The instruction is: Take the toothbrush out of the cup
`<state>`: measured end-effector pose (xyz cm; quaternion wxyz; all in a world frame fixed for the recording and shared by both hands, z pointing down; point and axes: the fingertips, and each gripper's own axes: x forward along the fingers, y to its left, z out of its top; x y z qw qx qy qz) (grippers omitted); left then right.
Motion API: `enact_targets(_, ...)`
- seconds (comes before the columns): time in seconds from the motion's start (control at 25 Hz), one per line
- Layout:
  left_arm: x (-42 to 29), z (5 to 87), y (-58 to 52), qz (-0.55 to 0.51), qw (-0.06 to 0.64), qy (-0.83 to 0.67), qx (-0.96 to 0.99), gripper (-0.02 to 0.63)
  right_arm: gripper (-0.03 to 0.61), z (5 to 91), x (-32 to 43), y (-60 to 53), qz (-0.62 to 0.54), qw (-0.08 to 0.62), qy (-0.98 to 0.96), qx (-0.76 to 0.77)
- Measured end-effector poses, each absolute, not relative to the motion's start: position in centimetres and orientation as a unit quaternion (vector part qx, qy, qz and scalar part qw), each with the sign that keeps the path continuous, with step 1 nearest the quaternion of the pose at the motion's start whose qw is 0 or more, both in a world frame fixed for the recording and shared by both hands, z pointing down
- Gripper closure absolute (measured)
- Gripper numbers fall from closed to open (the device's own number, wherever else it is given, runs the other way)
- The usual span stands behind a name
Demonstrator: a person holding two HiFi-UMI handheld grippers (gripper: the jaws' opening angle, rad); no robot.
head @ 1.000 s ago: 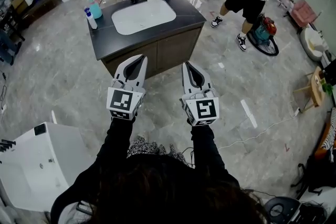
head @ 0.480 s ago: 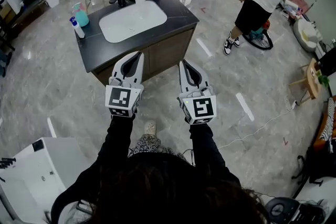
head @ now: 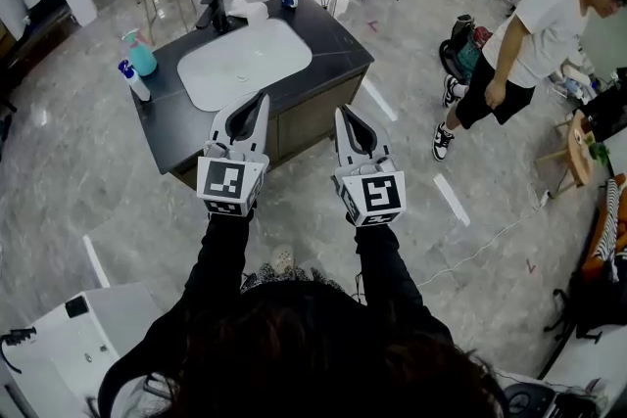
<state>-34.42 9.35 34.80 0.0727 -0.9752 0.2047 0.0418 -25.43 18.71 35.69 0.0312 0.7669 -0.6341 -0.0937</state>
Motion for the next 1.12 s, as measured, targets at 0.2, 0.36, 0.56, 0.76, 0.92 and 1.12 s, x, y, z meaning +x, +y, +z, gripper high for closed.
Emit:
enact_targets(0.2,-33.2,35.7,6.3,0.040,0.066,0.195,-0.978,0.606,0.574,35.8,-23.6,15.9,-0.086,0.030,-0.630,0.771)
enact_targets(0.36,-32.7,36.0,4.3,0.037,0.059,0.197,-0.978,0.606,0.574,35.6,-22.9,14.3,-0.084,0.024,-0.628,0.774)
enact_targets(0.56,-31.6,36.2,2.6,0.035,0.059,0.193,-0.979,0.606,0.574,35.9,-21.8,12.7,-0.082,0.029,-0.626,0.775)
enact_targets(0.76,-30.5,36.5,1.3,0.029,0.058,0.196,-0.978,0.606,0.574,35.8,-20.6,11.8,-0.083,0.027,-0.624,0.777)
enact_targets(0.92,-29.0,37.0,0.8,0.026,0.055,0.197,-0.979,0.606,0.574,36.0,-19.5,11.2,-0.084,0.023,-0.627,0.774)
enact_targets(1.12,-26.3,36.9,-0.1,0.025,0.061,0.209,-0.976,0.606,0.574,35.9,-15.7,10.4,-0.083,0.010,-0.629,0.773)
